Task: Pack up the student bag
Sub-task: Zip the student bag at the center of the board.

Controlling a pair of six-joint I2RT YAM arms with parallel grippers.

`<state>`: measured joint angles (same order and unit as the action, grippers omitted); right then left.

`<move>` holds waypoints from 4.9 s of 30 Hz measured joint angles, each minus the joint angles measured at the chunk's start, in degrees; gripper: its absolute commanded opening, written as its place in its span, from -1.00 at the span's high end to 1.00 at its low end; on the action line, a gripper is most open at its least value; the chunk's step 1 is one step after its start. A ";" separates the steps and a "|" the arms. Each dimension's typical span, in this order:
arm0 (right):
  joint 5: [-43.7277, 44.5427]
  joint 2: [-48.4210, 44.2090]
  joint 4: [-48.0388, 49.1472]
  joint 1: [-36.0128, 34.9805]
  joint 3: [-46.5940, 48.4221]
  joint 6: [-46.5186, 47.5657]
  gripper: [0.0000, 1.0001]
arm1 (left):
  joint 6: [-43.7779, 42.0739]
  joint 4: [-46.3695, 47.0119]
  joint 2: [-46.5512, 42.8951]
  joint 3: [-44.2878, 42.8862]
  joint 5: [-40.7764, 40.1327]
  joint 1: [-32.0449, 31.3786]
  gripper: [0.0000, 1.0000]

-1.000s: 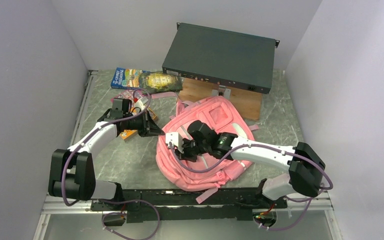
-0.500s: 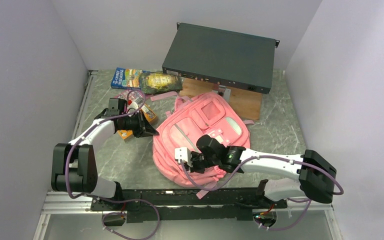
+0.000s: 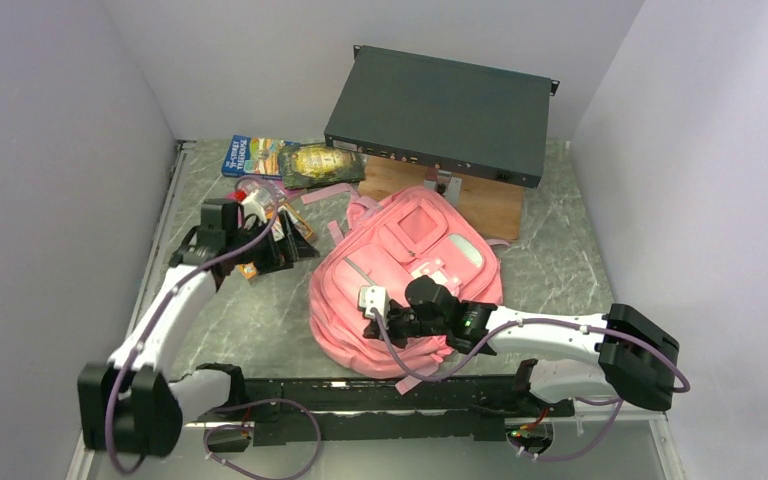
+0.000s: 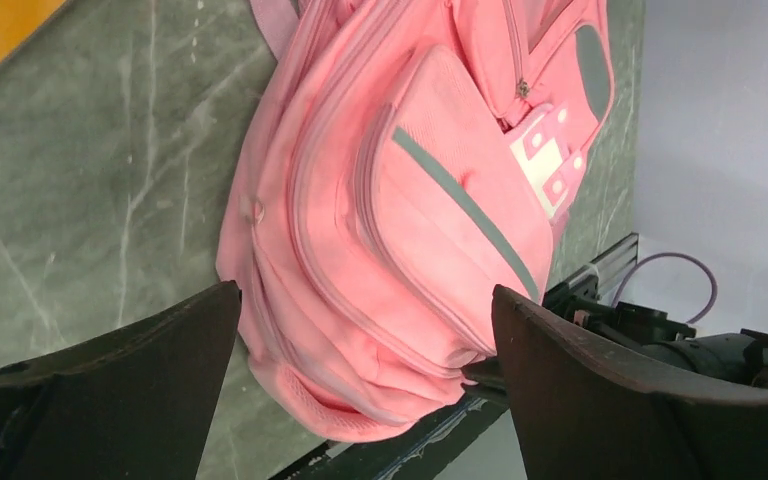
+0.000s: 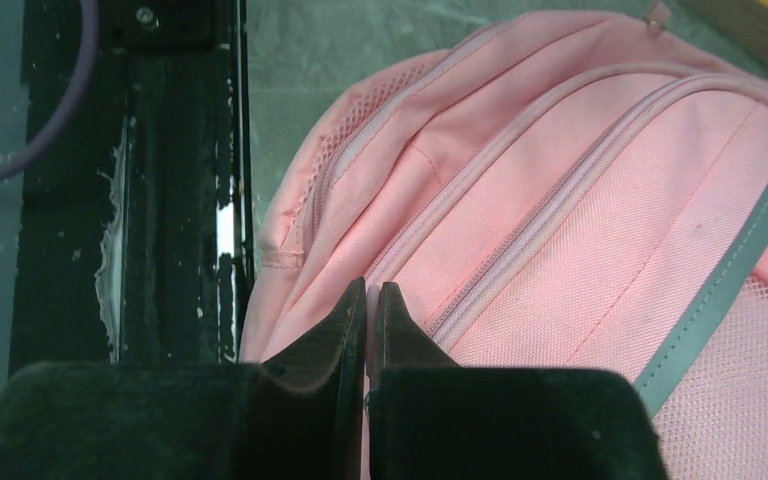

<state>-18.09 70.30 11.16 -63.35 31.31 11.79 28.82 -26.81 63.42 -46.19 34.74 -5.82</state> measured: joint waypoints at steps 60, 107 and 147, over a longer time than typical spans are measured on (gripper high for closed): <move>15.89 -17.14 7.89 -1.25 -11.89 8.15 1.00 | 0.44 -10.21 4.50 -5.09 8.55 -3.41 1.00; 30.32 -5.44 -33.07 0.33 9.86 -47.93 0.46 | 4.46 -4.44 0.48 0.02 9.99 -2.25 1.00; 21.46 -15.47 -41.90 8.02 2.19 -51.80 0.14 | 2.25 -1.25 0.70 7.41 8.09 -2.69 1.00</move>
<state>3.38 54.83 -30.74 -55.33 33.50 -40.01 31.07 -28.05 64.12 -38.79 42.83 -8.51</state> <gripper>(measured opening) 0.464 0.022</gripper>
